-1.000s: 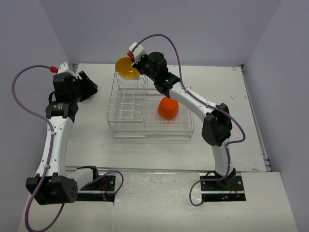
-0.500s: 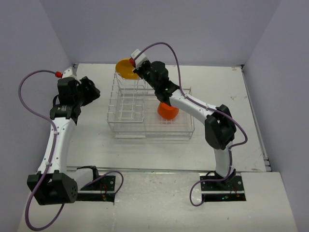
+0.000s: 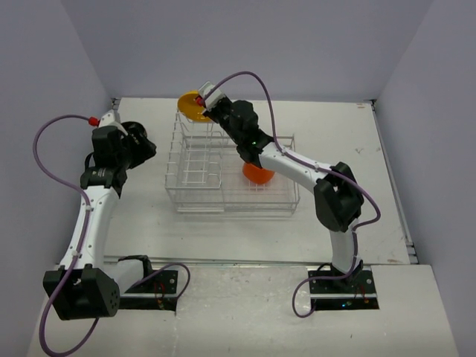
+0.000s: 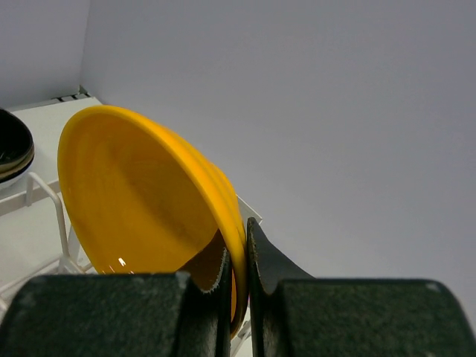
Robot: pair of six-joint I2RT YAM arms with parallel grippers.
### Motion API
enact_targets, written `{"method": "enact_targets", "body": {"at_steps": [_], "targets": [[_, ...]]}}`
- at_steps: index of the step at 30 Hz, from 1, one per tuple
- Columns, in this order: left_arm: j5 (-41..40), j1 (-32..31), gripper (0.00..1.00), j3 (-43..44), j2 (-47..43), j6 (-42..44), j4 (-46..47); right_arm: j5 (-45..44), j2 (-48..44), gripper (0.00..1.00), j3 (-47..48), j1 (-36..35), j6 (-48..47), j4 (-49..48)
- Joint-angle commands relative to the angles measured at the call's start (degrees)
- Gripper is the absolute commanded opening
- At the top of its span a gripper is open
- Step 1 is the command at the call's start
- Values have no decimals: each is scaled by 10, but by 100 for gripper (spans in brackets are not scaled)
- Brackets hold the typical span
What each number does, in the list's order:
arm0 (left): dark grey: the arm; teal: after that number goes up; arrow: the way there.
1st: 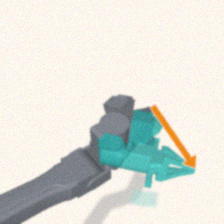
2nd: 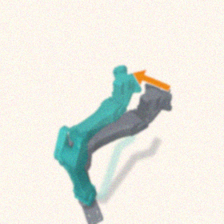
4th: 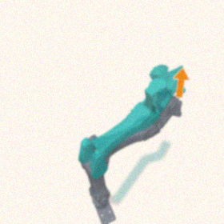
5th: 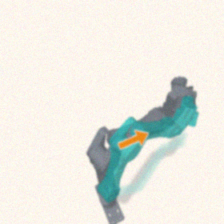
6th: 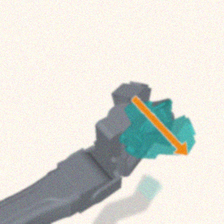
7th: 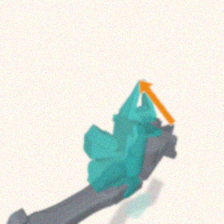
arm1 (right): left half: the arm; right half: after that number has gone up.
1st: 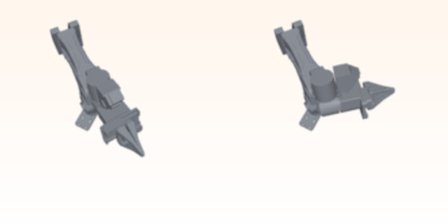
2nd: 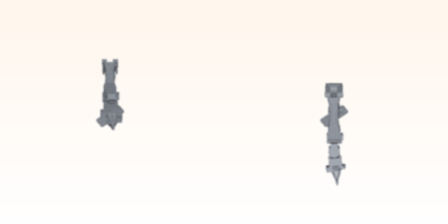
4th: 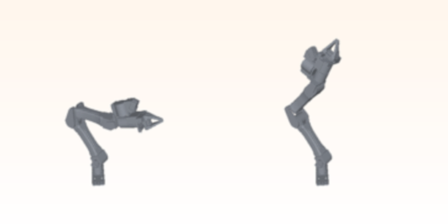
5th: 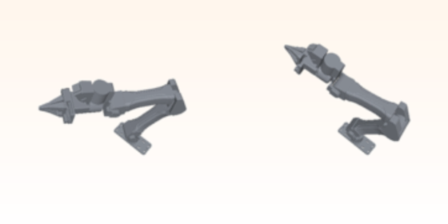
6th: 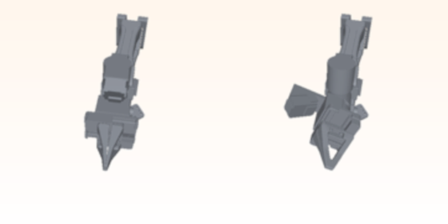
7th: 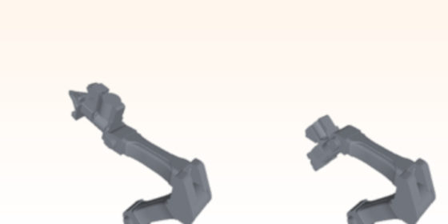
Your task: Unload the bowls from the dish rack
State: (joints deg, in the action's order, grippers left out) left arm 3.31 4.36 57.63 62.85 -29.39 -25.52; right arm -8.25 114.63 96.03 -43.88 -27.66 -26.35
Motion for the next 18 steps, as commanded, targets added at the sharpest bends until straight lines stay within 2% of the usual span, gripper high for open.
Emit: {"method": "enact_targets", "body": {"at_steps": [1, 18], "targets": [[9, 1, 71, -9, -10, 2, 37, -9, -45, 0, -1, -16, -25, -65], [-6, 1, 72, -34, -15, 0, 44, 3, -78, 0, 5, -49, -90, -103]]}}
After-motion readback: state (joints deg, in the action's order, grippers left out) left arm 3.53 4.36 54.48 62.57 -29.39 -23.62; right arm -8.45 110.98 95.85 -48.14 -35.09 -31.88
